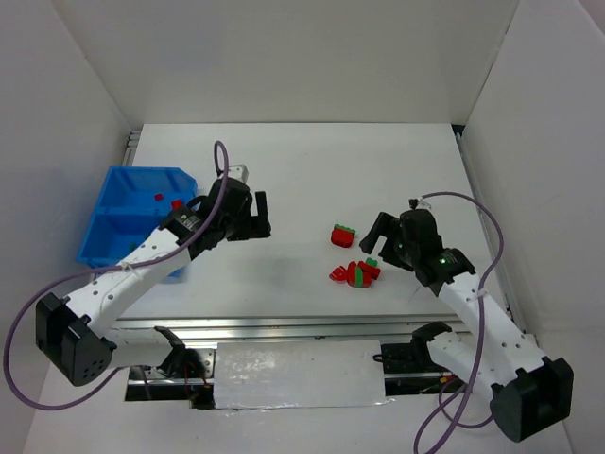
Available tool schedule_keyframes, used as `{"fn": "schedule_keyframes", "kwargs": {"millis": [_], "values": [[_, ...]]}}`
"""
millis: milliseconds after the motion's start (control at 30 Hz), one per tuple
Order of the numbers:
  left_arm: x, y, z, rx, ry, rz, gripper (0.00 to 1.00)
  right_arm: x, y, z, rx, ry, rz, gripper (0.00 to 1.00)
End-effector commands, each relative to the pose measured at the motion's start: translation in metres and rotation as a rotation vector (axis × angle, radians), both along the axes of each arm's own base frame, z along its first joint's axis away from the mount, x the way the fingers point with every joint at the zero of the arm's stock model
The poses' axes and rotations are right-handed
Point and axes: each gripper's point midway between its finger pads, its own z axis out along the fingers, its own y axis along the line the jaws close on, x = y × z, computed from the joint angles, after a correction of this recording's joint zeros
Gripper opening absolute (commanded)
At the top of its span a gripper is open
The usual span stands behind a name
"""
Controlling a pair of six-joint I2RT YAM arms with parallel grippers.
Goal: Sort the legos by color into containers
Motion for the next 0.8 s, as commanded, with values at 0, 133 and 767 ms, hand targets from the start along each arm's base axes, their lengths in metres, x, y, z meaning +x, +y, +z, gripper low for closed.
{"fn": "schedule_keyframes", "kwargs": {"millis": [0,133,767], "values": [[-0.017,0.008,0.014,0.045,-0.050,-0.027,1.00,0.024,-0.018,-0.006,-0.072,-0.027,-0.137,1.00],[-0.033,0.026,0.018,0.078,-0.077,-0.030,1.00,0.027,-0.018,-0.036,-0.124,0.038,-0.172,1.00],[-0.058,0.007,-0.026,-0.019,-0.017,-0.149,1.00,0.039,-0.008,-0.094,-0.139,0.185,-0.251,0.84]]}}
